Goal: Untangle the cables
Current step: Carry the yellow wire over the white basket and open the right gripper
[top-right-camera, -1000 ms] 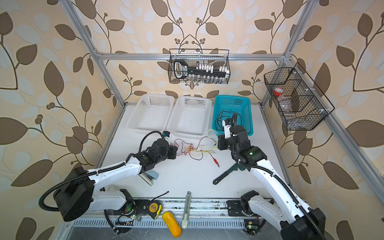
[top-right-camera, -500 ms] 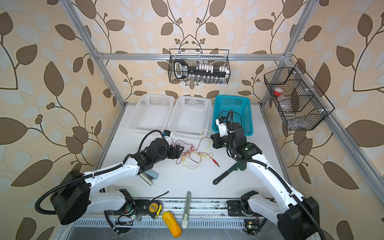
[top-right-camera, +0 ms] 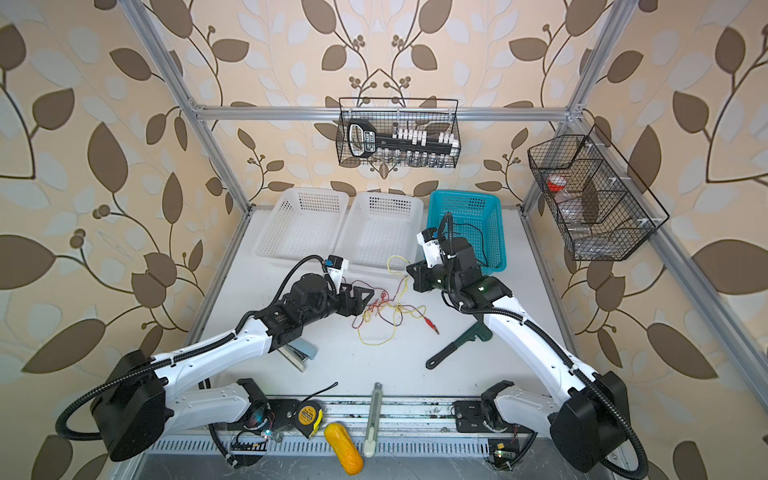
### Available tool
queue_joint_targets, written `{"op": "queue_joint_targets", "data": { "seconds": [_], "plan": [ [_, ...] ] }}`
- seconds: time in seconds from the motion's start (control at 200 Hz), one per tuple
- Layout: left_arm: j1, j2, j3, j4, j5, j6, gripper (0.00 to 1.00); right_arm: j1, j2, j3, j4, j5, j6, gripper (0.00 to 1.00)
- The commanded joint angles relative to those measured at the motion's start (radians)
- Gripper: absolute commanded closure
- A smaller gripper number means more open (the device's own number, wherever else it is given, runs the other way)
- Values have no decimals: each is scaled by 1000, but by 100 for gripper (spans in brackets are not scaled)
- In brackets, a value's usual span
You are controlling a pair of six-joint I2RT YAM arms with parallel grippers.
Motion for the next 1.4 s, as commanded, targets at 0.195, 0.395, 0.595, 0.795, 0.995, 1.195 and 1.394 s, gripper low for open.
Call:
{"op": "queue_joint_targets", "data": {
  "seconds": [0.195, 0.395, 0.595, 0.795, 0.995, 1.195, 1.394],
  "plan": [
    [-25, 42, 41, 57, -4, -4, 13, 16, 62, 100, 80, 27, 19, 100],
    [-25, -78, -19, 3, -192, -34, 13, -20, 107, 158, 145, 88, 37, 100],
    [-23, -239, -95, -53, -338, -42, 10, -87, 179, 188, 261, 170, 96, 100],
    [-23, -272, -127, -86, -316, -66, 10, -96, 313, 259, 324, 288, 91, 100],
    [-24, -193, -115, -84, -227, -82, 10, -99, 502, 354, 326, 414, 95, 100],
    [-23, -103, -82, -86, -173, -73, 10, -96, 657, 439, 279, 408, 92, 100],
    [-24, -30, -46, -91, -138, -55, 10, -90, 700, 407, 283, 376, 88, 100]
  ]
}}
